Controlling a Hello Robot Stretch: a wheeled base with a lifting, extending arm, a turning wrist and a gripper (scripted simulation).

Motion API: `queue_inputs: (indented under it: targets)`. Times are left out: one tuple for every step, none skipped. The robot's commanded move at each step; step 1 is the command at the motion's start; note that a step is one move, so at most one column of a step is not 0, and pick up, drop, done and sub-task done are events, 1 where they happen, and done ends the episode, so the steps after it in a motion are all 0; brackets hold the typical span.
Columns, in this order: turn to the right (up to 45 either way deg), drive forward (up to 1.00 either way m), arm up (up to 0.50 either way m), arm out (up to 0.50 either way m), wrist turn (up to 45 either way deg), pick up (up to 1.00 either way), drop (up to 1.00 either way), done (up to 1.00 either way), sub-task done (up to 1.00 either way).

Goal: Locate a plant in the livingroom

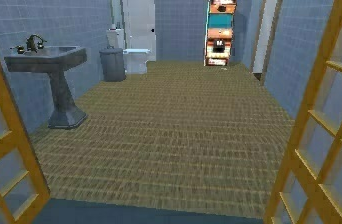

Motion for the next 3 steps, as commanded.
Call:
queue_inputs:
  targets:
    - [0.0, 0.40, 0.00, 0.00, 0.0, 0.00, 0.00, 0.00, 0.00]
    - [6.0, 0.00, 0.00, 0.00, 0.0, 0.00, 0.00, 0.00, 0.00]
    - [0.0, 0.95, 0.00, 0.00, 0.0, 0.00, 0.00, 0.00, 0.00]
